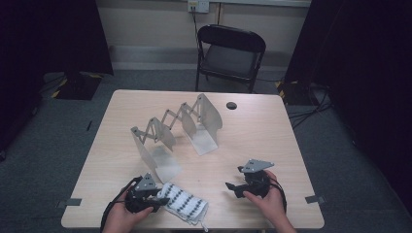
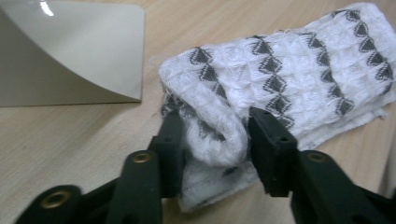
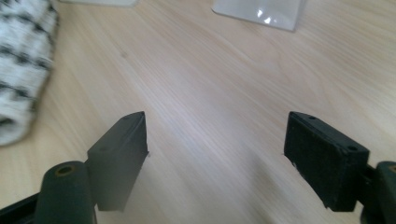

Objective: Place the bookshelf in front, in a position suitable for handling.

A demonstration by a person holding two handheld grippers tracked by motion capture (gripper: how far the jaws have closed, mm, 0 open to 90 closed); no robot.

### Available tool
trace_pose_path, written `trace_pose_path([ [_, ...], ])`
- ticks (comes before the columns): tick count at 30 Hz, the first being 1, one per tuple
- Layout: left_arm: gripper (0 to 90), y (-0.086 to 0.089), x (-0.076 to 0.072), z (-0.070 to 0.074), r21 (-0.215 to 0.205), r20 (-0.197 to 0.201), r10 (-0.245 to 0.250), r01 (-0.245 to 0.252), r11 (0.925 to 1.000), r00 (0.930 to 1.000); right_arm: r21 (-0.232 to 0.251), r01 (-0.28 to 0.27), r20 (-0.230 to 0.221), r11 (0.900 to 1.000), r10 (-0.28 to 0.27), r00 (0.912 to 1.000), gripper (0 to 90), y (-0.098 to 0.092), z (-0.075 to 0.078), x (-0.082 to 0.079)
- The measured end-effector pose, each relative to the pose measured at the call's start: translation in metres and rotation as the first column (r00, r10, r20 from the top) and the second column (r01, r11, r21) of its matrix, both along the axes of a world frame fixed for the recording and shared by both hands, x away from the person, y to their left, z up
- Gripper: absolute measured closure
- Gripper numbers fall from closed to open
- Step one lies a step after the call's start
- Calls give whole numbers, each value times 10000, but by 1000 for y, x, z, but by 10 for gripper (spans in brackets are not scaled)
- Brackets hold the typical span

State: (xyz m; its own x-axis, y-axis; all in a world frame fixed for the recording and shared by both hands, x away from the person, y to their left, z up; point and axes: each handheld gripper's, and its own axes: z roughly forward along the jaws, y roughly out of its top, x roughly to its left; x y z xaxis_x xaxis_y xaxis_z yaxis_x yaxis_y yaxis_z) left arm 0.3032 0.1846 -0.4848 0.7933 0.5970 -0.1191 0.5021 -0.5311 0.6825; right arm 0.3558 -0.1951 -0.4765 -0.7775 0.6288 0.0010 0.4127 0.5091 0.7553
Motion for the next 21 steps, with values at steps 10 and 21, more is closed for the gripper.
trace_pose_path([
  [10,756,14,-3,7,250,-182,-255,260,9993,9995,-269,654,50,9975,-653,9979,159,-12,-12,7],
  [21,763,59,3,12,385,-440,680,-664,9971,9967,-465,707,-74,9964,-711,9974,139,-18,-21,10],
])
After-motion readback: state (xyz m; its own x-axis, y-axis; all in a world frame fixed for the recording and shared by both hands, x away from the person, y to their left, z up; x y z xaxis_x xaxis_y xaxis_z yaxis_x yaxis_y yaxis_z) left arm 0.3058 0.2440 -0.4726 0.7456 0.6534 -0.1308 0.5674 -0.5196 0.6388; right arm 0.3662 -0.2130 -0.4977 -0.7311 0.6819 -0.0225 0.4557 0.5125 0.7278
